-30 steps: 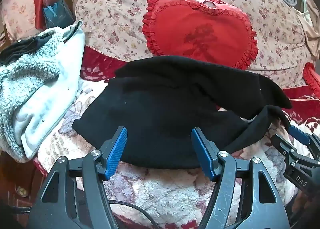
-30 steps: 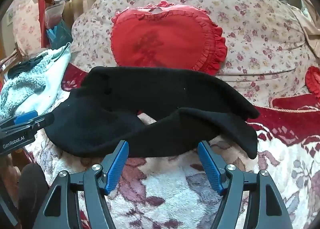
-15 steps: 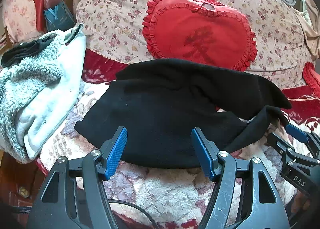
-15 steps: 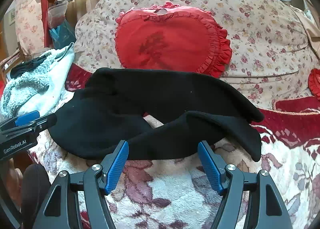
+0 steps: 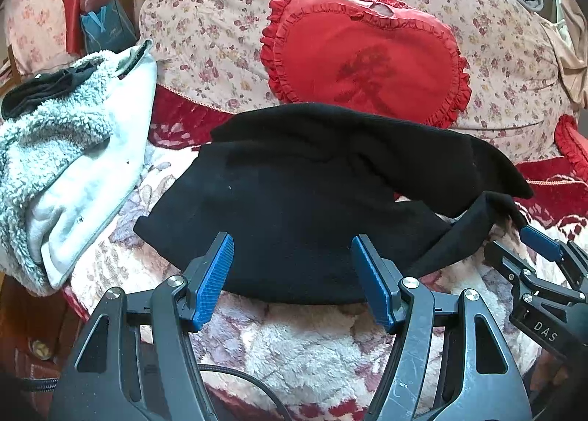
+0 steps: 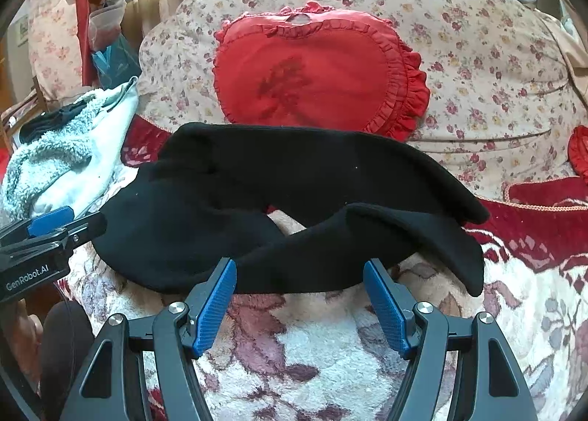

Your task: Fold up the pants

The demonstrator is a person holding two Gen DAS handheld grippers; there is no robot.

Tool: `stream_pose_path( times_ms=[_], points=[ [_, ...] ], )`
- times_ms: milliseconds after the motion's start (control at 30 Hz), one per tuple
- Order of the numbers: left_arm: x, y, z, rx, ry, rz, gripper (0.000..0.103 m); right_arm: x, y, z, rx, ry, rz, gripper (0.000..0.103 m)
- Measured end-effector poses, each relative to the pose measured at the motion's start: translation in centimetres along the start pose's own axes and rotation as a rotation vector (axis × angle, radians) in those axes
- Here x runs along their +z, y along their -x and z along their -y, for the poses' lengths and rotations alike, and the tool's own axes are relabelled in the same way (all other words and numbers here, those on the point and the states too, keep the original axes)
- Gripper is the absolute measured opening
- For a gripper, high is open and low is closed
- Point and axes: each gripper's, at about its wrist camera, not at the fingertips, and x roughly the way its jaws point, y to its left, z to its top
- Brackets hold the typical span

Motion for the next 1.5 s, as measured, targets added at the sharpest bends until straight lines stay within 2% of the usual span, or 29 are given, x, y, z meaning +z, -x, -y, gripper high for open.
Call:
stream_pose_path(
  times_ms=[867, 1167, 1267, 1400, 1500],
  points=[
    [-0.8, -2.7, 0.4, -0.014, 0.011, -0.083, 0.068, -0.8, -1.8, 1.5, -0.001, -0.031, -0.058, 0.07],
    [-1.1, -4.3, 2.0, -0.04, -0.015, -0.105, 0.068, -1.8, -2.1, 6.2, -0.003, -0.154, -0.081, 0.07],
    [-1.0, -4.8, 2.7, -0.05, -0.026, -0.109, 0.067, -1.2, -2.1, 7.4, -0.003, -0.196, -0.079, 0.07],
    [-0.9, -5.2, 3.4, -0.059, -0.049, -0.113, 0.068, 0.2, -2.0, 7.2, 0.0, -0.183, -0.059, 0.07],
    [-1.0, -5.3, 3.6, -0.064, -0.056, -0.115, 0.067, 1.2, -2.6, 6.8, 0.057, -0.201, -0.069, 0.07]
  ],
)
